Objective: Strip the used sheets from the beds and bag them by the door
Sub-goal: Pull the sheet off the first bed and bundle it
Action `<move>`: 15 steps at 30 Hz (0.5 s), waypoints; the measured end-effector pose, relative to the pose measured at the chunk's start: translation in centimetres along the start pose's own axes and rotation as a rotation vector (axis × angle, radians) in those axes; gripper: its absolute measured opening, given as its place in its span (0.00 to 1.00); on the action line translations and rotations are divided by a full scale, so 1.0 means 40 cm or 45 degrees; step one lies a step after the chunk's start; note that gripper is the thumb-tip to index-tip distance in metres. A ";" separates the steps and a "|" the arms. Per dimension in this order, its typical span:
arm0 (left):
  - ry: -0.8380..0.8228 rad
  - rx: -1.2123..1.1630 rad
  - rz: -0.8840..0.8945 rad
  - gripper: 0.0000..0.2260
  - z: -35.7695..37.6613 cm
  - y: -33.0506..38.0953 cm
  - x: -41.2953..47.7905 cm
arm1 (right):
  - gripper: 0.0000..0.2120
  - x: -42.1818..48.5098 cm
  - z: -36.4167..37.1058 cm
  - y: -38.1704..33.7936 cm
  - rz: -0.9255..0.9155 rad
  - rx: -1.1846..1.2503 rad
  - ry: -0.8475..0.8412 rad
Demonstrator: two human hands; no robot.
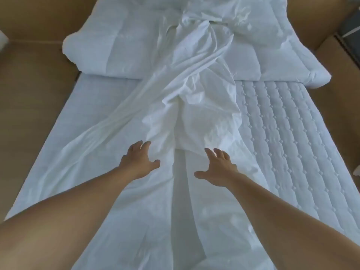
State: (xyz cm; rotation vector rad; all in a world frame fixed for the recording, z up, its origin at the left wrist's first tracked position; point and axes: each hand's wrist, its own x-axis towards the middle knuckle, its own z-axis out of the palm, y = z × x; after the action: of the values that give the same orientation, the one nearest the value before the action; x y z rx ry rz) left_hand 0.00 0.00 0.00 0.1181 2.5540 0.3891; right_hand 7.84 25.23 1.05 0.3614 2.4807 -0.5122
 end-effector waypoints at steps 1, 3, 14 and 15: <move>0.009 0.009 -0.050 0.42 0.028 -0.023 0.017 | 0.52 0.020 0.026 0.002 0.031 -0.023 -0.009; -0.032 0.024 -0.191 0.50 0.081 -0.061 0.044 | 0.59 0.057 0.078 0.002 0.126 -0.076 -0.026; 0.055 -0.048 -0.641 0.55 0.276 -0.106 0.146 | 0.66 0.174 0.255 0.038 0.554 -0.096 0.231; 0.116 -0.030 -0.604 0.45 0.276 -0.111 0.150 | 0.60 0.180 0.259 0.045 0.528 -0.126 0.283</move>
State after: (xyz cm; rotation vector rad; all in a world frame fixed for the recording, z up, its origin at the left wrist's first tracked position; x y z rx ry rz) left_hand 0.79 -0.48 -13.28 -0.5157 2.5572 0.2413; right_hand 7.74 23.35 -11.57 0.9094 2.5273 -0.1845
